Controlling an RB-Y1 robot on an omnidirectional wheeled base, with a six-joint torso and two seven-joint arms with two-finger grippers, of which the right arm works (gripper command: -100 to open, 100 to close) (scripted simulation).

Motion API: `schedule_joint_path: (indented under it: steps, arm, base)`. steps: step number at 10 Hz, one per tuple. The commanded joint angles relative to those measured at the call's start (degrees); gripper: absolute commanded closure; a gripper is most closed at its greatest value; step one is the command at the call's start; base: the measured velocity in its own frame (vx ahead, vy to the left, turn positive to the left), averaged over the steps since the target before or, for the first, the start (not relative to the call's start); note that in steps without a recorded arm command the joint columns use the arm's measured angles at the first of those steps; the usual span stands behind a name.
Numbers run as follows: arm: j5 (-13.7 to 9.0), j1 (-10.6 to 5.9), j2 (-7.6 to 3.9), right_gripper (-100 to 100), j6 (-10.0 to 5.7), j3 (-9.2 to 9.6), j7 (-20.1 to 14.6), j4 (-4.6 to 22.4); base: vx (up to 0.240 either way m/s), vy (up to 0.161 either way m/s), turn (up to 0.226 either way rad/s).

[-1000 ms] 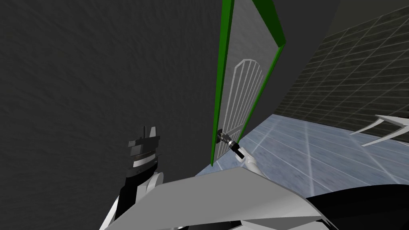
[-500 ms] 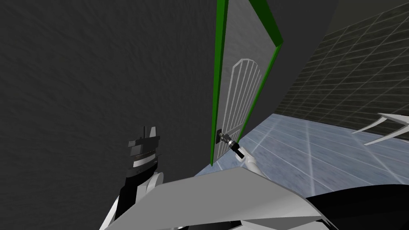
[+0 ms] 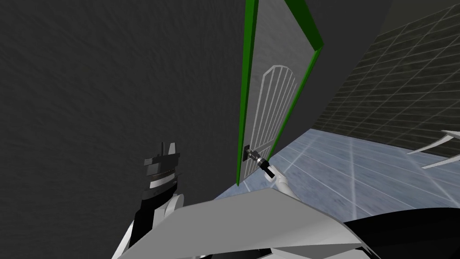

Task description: Pull the door open

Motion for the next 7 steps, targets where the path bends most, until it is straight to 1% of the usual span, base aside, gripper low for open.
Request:
schedule_joint_path:
  steps: [1,5,7]
  arm:
    - [-1.21,0.0,0.06,100,0.22,0.4,-2.04,0.0]
    - [-5.27,-0.32,-0.15,100,1.07,1.22,-7.97,0.23]
    - [-7.81,-0.52,-0.28,100,1.61,1.73,-11.19,0.37]
  base:
    - [-0.044,-0.035,0.056]
    - [-0.053,-0.049,0.087]
    - [-0.079,-0.054,0.101]
